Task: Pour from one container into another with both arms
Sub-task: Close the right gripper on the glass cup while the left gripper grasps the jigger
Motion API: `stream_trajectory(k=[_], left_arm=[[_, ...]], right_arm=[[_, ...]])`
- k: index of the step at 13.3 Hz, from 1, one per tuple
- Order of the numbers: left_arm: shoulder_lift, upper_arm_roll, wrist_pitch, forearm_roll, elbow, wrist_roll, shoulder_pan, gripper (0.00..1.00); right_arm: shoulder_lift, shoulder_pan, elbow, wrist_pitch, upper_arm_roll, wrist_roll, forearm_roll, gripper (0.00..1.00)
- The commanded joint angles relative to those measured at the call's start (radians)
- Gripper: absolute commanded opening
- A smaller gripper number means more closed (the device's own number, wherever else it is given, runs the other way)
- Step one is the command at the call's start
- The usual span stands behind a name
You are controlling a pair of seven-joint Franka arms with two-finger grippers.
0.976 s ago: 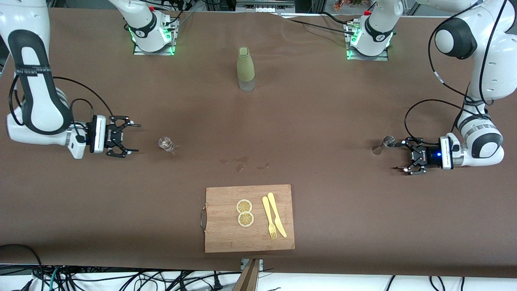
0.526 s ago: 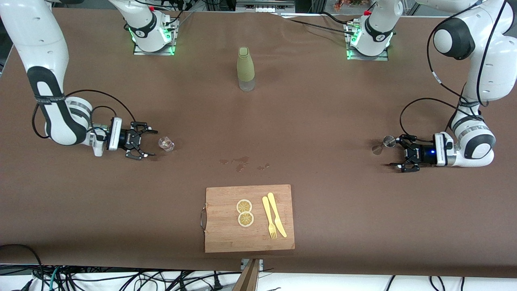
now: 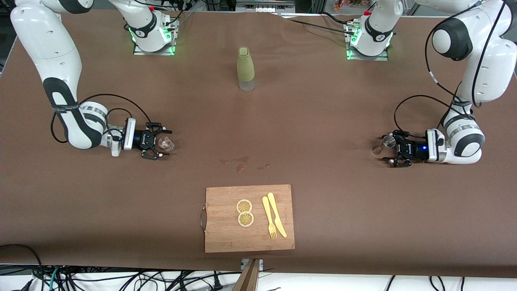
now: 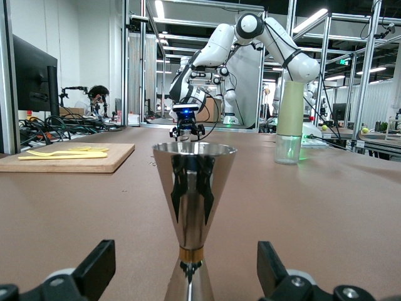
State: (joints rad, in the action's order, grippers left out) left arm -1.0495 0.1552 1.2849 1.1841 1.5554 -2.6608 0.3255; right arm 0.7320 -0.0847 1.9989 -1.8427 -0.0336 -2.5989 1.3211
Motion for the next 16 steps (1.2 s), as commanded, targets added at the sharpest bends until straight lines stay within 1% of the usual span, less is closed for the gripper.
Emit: stream_trajectory(k=[1, 2, 3, 4, 5, 6, 7, 8, 9, 10, 11, 12, 13, 14, 16], left_arm=[[0.011, 0.011, -0.004, 0.031, 0.02, -0.064, -0.014, 0.93], [0.011, 0.011, -0.009, 0.031, 0.02, -0.064, -0.014, 0.86], [0.011, 0.011, -0.015, 0.031, 0.02, -0.061, -0.014, 0.76], [0.012, 0.012, -0.015, 0.031, 0.02, -0.057, -0.014, 0.71], [0.013, 0.012, -0.016, 0.031, 0.02, -0.056, -0.014, 0.66], [0.013, 0.012, -0.016, 0.031, 0.02, -0.056, -0.014, 0.62], [0.014, 0.012, -0.018, 0.029, 0.02, -0.056, -0.014, 0.53], [0.014, 0.015, -0.018, 0.026, 0.018, -0.054, -0.014, 0.45], [0.014, 0.017, -0.018, 0.023, 0.02, -0.054, -0.014, 0.4], [0.014, 0.017, -0.018, 0.02, 0.02, -0.054, -0.013, 0.32], [0.014, 0.017, -0.018, 0.02, 0.02, -0.053, -0.013, 0.23], [0.013, 0.017, -0.018, 0.02, 0.02, -0.054, -0.013, 0.09], [0.013, 0.017, -0.016, 0.02, 0.02, -0.054, -0.013, 0.0], [0.009, 0.017, -0.015, 0.022, 0.02, -0.057, -0.013, 0.0], [-0.001, 0.012, -0.009, 0.052, 0.022, -0.067, -0.013, 0.0]], right_arm=[[0.032, 0.006, -0.014, 0.013, 0.008, -0.013, 0.03, 1.0], [0.032, 0.007, -0.017, 0.014, 0.008, -0.013, 0.033, 1.0], [0.033, 0.007, -0.02, 0.014, 0.008, -0.012, 0.033, 1.0], [0.038, 0.008, -0.022, 0.014, 0.009, -0.012, 0.036, 0.97], [0.041, 0.008, -0.04, 0.014, 0.014, -0.013, 0.036, 0.81], [0.047, 0.007, -0.051, 0.019, 0.015, -0.01, 0.038, 0.43], [0.052, 0.008, -0.055, 0.023, 0.015, -0.009, 0.044, 0.29], [0.061, 0.007, -0.058, 0.025, 0.017, -0.007, 0.05, 0.25], [0.064, 0.007, -0.071, 0.028, 0.017, -0.004, 0.052, 0.17], [0.067, 0.007, -0.083, 0.04, 0.017, -0.001, 0.052, 0.09], [0.069, 0.007, -0.094, 0.054, 0.017, 0.003, 0.053, 0.05], [0.067, 0.007, -0.097, 0.057, 0.017, 0.005, 0.053, 0.05], [0.067, 0.008, -0.098, 0.057, 0.018, 0.008, 0.055, 0.04], [0.064, 0.007, -0.104, 0.062, 0.03, 0.014, 0.055, 0.03], [0.064, 0.008, -0.146, 0.089, 0.044, 0.087, 0.055, 0.01]])
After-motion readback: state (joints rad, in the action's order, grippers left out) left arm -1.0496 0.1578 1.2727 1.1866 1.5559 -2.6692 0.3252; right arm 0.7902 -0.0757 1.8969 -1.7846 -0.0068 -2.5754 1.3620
